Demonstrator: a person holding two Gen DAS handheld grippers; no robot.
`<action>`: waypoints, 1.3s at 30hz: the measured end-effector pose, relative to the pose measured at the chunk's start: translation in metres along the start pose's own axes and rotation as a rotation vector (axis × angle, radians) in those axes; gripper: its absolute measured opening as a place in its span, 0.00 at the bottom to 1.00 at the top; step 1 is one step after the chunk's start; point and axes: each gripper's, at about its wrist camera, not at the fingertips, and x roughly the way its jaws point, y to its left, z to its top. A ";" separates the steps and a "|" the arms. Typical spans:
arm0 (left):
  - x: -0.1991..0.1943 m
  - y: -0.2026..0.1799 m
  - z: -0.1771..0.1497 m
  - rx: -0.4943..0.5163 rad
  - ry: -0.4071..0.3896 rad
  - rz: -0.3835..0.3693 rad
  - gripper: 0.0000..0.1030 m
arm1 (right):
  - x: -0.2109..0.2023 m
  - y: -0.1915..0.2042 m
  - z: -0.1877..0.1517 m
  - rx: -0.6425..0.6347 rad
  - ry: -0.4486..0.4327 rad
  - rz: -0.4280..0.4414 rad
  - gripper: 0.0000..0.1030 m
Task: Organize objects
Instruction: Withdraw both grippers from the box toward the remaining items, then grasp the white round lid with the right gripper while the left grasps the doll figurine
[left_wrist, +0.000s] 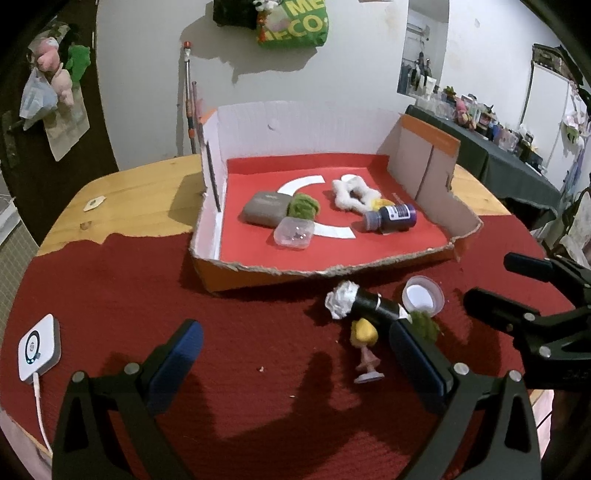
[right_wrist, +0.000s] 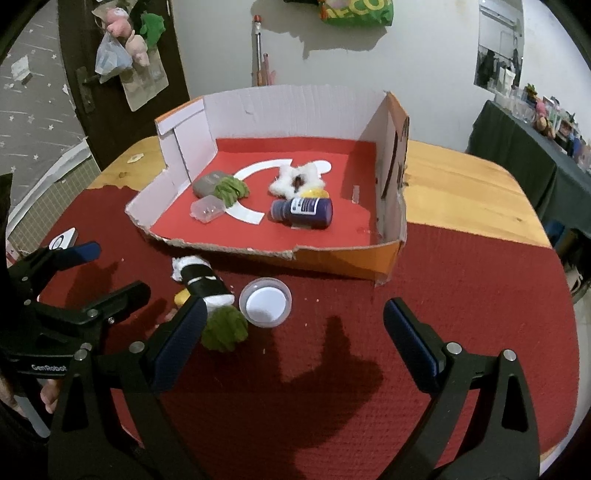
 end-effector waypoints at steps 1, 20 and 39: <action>0.001 -0.001 -0.001 0.002 0.003 -0.002 1.00 | 0.002 -0.001 -0.001 0.001 0.005 -0.001 0.95; 0.020 -0.016 -0.013 0.032 0.050 -0.009 1.00 | 0.024 -0.012 -0.009 -0.002 0.047 -0.042 0.94; 0.034 0.001 -0.018 0.021 0.061 0.057 0.98 | 0.048 0.002 -0.009 -0.061 0.078 -0.081 0.94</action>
